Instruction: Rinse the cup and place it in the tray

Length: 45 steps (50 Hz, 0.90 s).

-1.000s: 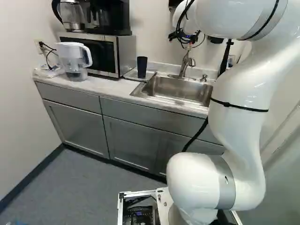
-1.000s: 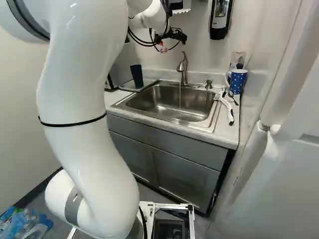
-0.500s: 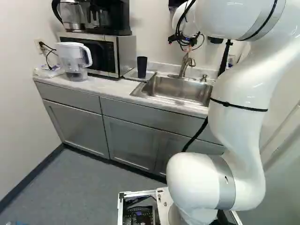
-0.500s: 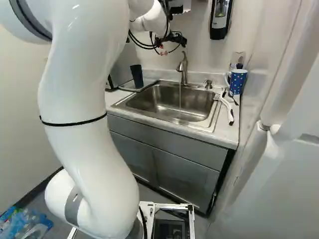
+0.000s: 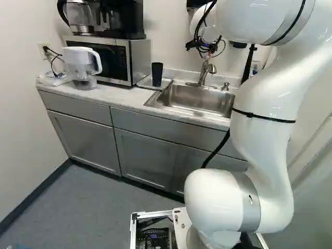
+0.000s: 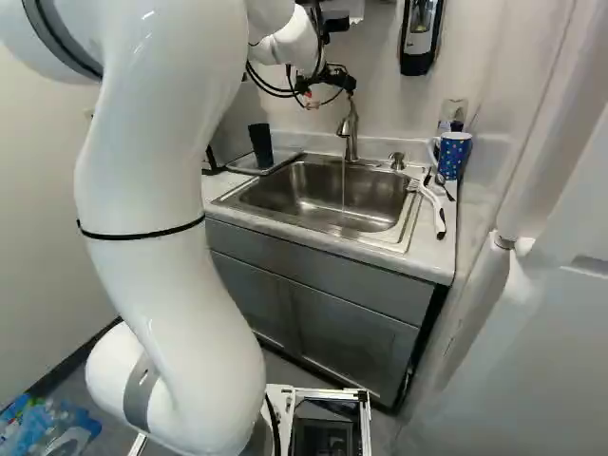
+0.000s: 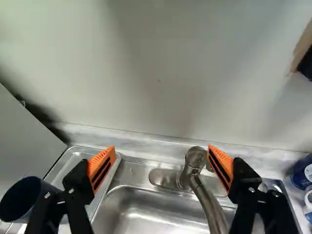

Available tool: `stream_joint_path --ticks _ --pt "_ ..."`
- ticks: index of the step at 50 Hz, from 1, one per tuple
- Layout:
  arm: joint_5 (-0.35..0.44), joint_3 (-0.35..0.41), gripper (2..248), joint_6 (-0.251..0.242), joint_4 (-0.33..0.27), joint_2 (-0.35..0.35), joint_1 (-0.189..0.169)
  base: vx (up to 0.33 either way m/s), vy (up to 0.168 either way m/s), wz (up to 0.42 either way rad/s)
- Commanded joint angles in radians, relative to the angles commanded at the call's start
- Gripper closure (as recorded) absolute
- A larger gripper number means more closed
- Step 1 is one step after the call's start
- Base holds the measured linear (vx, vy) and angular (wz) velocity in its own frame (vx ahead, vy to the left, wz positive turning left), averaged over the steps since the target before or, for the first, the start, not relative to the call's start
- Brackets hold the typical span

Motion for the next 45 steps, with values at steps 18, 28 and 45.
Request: stream_joint_path --ticks 18,28,45 --pt "-0.006 0.0 3 0.0 0.0 0.0 0.0 0.0 0.0 0.0" --pt "-0.016 0.0 3 0.0 0.0 0.0 0.0 0.0 0.0 0.0" --pt "-0.035 0.0 3 0.0 0.0 0.0 0.0 0.0 0.0 0.0"
